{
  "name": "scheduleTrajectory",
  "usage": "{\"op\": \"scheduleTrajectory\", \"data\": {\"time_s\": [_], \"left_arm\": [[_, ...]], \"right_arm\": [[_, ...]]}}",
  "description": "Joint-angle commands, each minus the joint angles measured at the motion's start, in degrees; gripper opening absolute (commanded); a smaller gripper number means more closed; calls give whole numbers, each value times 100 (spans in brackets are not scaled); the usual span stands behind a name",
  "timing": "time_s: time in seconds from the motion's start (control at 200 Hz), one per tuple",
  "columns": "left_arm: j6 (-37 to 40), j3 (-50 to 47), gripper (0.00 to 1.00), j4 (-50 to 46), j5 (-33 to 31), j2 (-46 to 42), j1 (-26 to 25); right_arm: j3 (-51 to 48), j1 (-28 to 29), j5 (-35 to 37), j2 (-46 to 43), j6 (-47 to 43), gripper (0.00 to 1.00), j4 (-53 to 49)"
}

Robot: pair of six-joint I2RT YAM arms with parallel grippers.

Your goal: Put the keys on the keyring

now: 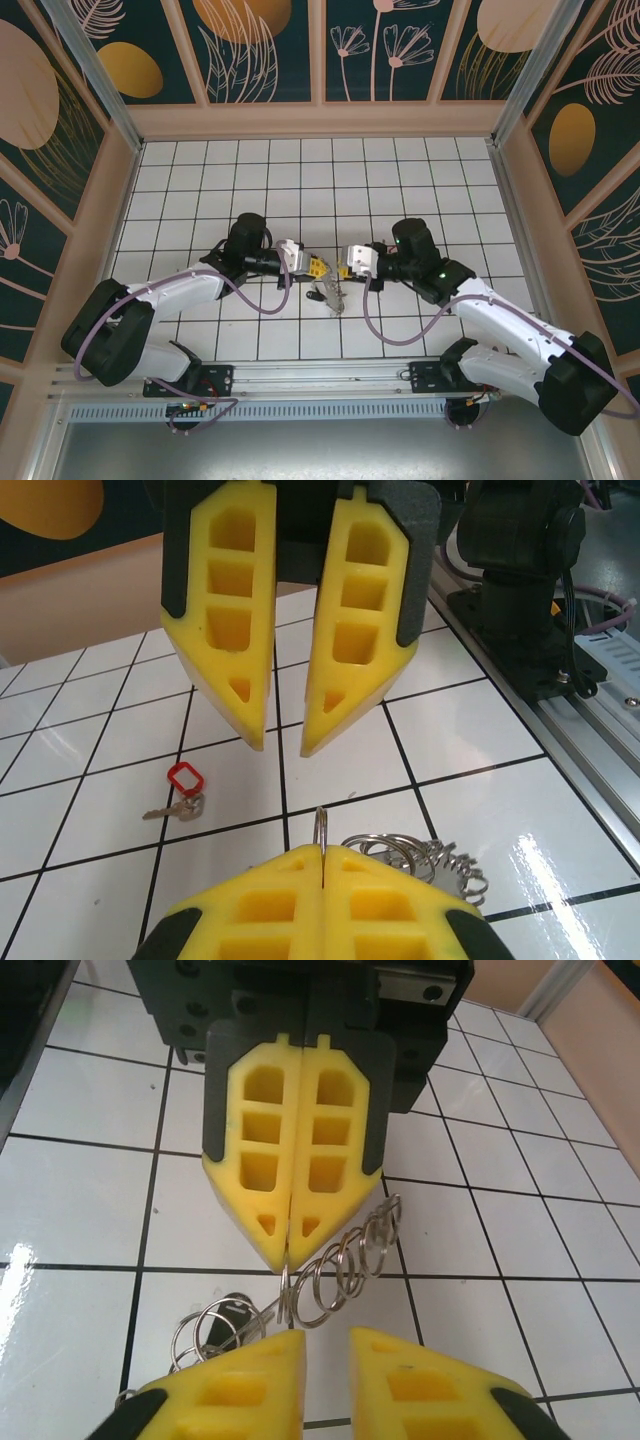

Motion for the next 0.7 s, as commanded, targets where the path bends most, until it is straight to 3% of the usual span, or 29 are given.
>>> {"op": "scheduleTrajectory", "data": {"time_s": [0.0,0.095,0.23,0.696], "left_arm": [[89,157,0,108,277,-32,-18],[88,159,0,103,278,-35,-21],[87,159,0,98,290,-41,-20],[39,188,0,167,338,-26,-17]], "right_arm": [[-68,26,-260,47,43,21,-59],[-46,39,-253,149,38,30,-61],[-141,80,-143,188,43,32,194],[-159,193,-360,548,36,24,466]]}}
